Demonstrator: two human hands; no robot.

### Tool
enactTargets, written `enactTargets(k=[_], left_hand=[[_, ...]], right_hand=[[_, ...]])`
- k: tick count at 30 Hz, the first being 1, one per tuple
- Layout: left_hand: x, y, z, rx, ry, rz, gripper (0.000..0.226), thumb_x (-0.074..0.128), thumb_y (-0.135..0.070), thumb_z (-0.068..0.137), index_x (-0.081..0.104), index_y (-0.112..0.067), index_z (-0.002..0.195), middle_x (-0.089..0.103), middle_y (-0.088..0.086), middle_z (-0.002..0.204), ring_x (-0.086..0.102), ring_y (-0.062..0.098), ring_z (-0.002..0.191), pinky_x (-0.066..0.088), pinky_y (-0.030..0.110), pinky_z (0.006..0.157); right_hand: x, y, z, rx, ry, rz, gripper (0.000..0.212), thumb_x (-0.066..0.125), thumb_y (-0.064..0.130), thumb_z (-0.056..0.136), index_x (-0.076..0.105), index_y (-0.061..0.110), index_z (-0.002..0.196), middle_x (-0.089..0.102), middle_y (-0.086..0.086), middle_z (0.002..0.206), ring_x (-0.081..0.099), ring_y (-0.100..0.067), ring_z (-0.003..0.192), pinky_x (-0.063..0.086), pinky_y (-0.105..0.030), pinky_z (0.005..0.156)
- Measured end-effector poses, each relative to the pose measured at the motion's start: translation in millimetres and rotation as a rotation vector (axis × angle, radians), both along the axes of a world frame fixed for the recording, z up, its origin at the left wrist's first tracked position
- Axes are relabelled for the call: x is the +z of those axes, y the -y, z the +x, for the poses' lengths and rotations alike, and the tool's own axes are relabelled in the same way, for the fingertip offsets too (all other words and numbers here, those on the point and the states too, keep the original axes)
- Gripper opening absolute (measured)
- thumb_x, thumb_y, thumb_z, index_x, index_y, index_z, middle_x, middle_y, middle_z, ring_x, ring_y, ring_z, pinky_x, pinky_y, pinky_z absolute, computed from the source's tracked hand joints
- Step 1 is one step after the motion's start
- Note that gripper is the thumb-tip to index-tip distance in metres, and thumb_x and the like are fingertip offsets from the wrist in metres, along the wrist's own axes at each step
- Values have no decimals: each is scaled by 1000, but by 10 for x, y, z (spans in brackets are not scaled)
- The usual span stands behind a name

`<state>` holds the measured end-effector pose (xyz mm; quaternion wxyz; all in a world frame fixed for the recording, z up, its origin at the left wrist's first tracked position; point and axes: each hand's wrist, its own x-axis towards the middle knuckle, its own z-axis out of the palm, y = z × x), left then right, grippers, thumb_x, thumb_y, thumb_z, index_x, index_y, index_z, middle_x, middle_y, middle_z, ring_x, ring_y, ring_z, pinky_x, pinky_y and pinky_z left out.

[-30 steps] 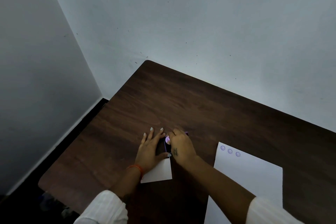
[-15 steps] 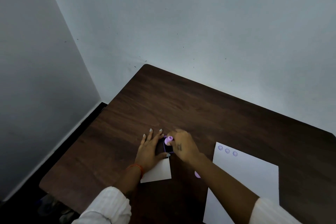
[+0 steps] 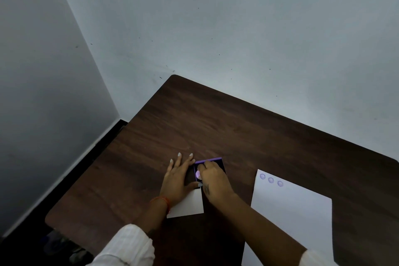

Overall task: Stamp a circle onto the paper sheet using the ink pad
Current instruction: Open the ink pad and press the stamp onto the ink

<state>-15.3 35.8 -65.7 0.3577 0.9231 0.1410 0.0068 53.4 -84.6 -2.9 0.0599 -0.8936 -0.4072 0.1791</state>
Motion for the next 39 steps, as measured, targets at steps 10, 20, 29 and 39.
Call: enactTargets(k=[10, 20, 29, 39], left_hand=[[-17, -4, -1, -8, -8, 5, 76, 63, -47, 79, 27, -24, 142, 15, -6, 157, -4, 18, 146, -7, 37, 118], [-30, -9, -2, -3, -1, 1, 78, 62, -52, 78, 26, -25, 142, 15, -7, 157, -5, 16, 145, -8, 35, 117], [-21, 3, -4, -3, -4, 5, 77, 62, -49, 79, 26, -23, 142, 14, -6, 157, -5, 18, 146, -7, 37, 118], [-25, 5, -2, 4, 12, -4, 77, 63, -49, 78, 28, -23, 141, 16, -6, 157, -3, 17, 146, -6, 37, 118]], right_hand=[[137, -19, 59, -80, -76, 6, 26, 48, 6, 88, 59, -1, 111, 57, -18, 114, 54, -32, 110, 41, -34, 93], [13, 84, 22, 19, 4, 22, 38, 52, 6, 87, 49, 5, 125, 51, -14, 130, 46, -27, 121, 40, -35, 101], [19, -9, 49, -2, 15, 7, 28, 50, 9, 89, 54, 3, 116, 55, -17, 124, 52, -29, 112, 43, -36, 94], [-31, 40, 43, 3, 5, 90, 28, 54, 10, 86, 57, 4, 113, 58, -15, 119, 55, -29, 108, 45, -36, 91]])
